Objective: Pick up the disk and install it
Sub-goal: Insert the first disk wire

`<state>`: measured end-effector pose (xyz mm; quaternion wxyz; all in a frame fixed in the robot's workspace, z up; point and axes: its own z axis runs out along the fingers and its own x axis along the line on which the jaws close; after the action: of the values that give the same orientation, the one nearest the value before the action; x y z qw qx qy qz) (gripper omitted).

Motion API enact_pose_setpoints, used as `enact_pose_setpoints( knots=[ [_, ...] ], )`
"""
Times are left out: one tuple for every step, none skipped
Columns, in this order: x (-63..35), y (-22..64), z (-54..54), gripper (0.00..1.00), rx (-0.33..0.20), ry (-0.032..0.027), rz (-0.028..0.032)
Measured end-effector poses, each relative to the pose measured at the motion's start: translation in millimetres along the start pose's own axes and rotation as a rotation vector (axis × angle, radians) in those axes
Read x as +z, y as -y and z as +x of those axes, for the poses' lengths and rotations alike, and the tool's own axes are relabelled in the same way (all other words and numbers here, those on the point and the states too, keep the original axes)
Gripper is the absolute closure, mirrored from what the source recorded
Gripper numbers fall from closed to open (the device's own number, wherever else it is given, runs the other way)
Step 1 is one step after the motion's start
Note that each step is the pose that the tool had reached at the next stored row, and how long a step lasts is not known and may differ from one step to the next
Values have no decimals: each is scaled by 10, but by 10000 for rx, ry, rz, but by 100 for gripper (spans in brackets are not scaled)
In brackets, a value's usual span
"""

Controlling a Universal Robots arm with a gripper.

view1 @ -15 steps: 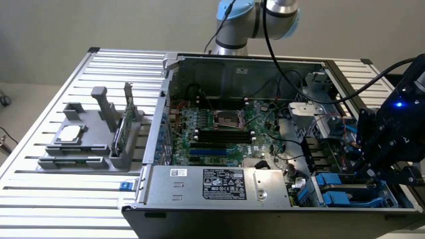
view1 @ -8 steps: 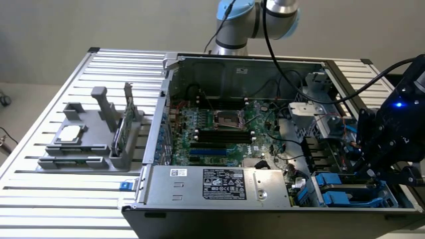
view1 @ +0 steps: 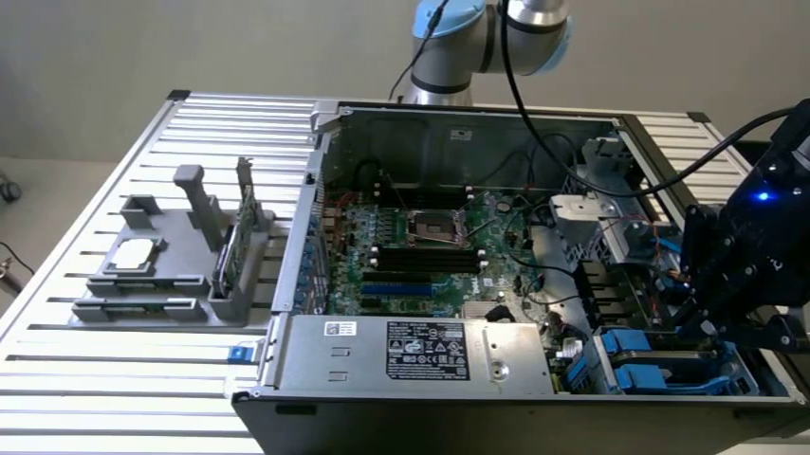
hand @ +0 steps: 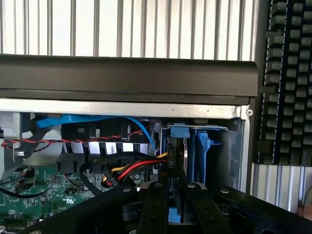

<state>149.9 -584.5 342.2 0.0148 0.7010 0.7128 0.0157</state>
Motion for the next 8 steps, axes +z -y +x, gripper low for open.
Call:
enact_pose_setpoints(
  knots=[
    [0, 1, 0, 83, 7, 0, 0],
    [-2, 3, 0, 83, 14, 3, 0],
    [-2, 4, 0, 83, 21, 3, 0],
    [-2, 5, 0, 83, 28, 4, 0],
    [-2, 5, 0, 83, 37, 4, 0],
    [-1, 5, 1, 83, 47, 4, 0],
    [-1, 6, 2, 83, 61, 5, 0],
    [0, 6, 2, 83, 74, 6, 0]
  ],
)
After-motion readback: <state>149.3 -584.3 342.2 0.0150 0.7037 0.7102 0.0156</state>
